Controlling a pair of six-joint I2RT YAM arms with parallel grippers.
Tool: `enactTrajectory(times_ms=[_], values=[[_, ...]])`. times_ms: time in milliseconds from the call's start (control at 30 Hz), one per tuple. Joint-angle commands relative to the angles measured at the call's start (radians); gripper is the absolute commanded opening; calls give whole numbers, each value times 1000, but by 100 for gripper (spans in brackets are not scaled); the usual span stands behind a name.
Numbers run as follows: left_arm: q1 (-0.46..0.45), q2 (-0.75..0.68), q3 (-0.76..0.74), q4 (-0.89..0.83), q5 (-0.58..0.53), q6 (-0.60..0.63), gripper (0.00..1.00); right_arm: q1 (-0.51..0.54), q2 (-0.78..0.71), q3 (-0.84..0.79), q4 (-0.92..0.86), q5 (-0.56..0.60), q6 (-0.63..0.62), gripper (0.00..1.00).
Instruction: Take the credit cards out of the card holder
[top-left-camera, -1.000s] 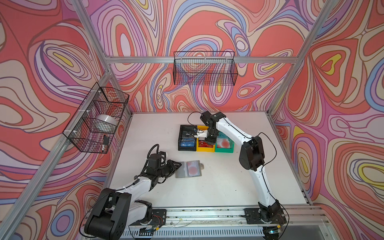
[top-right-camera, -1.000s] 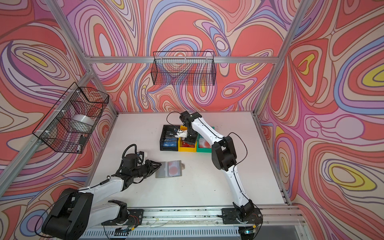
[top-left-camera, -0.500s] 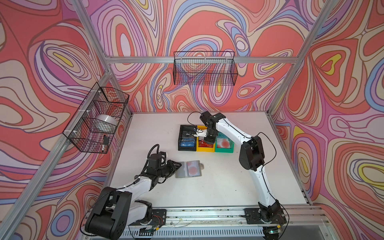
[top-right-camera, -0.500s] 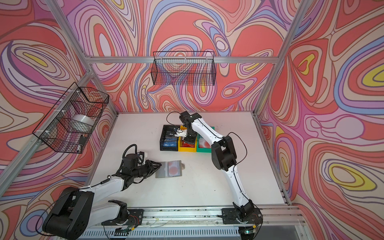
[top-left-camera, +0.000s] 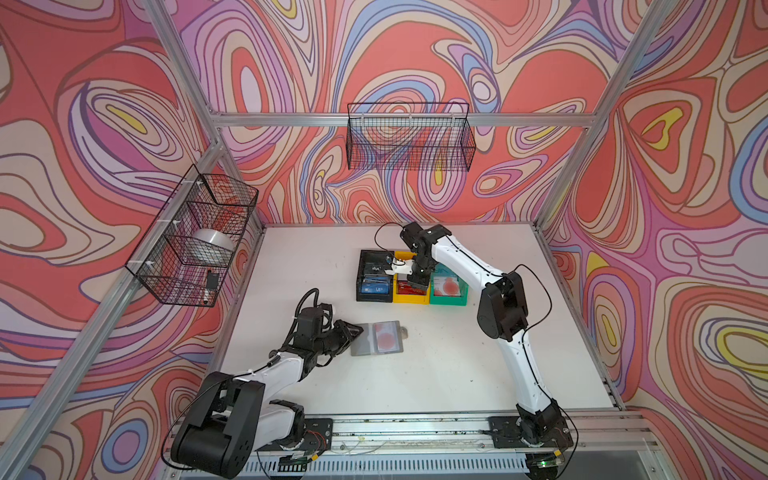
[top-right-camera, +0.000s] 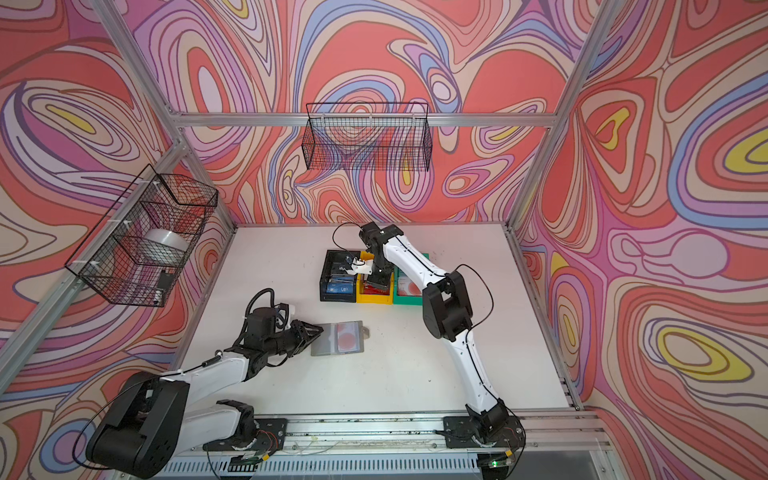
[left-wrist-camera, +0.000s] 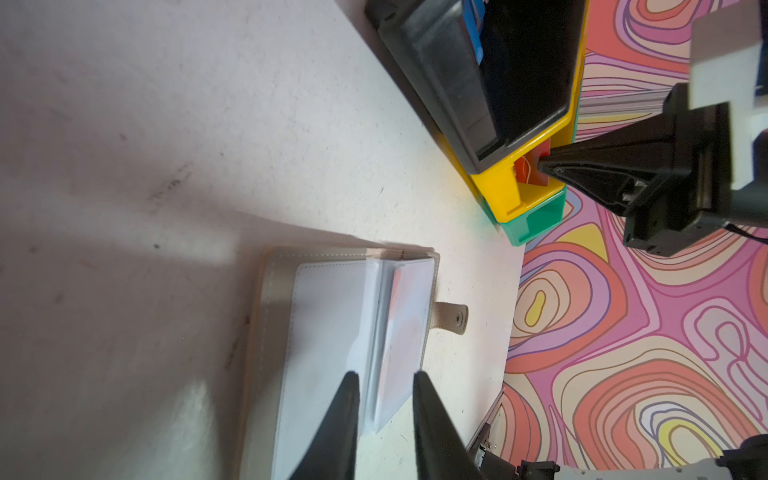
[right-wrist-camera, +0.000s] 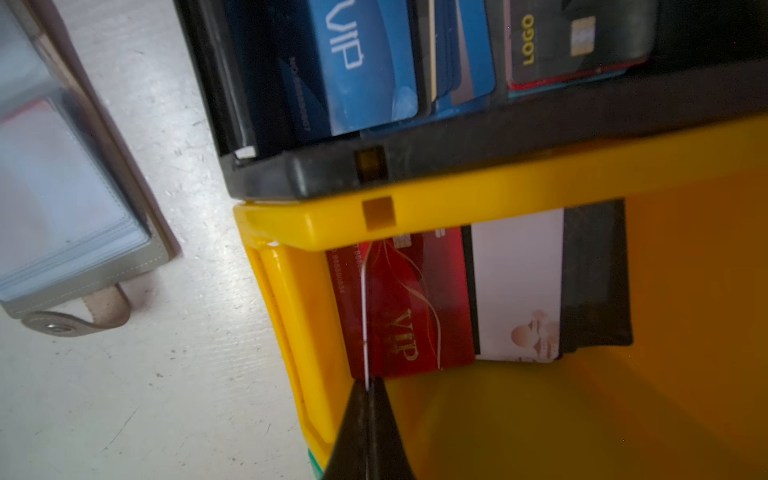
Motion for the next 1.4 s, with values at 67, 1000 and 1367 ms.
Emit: enactTrajectory(times_ms=[67,1000,1367], values=[[-4,-8,10,7,-8,16,26,-2,50,3,-75,-67,-22,0],[-5,-8,10,1,-9,23,26,-8,-160,-174,318,50,80,39],[-4,-45,15,-150,-63,72,26,21,-447,-523,473,-226,412,33]])
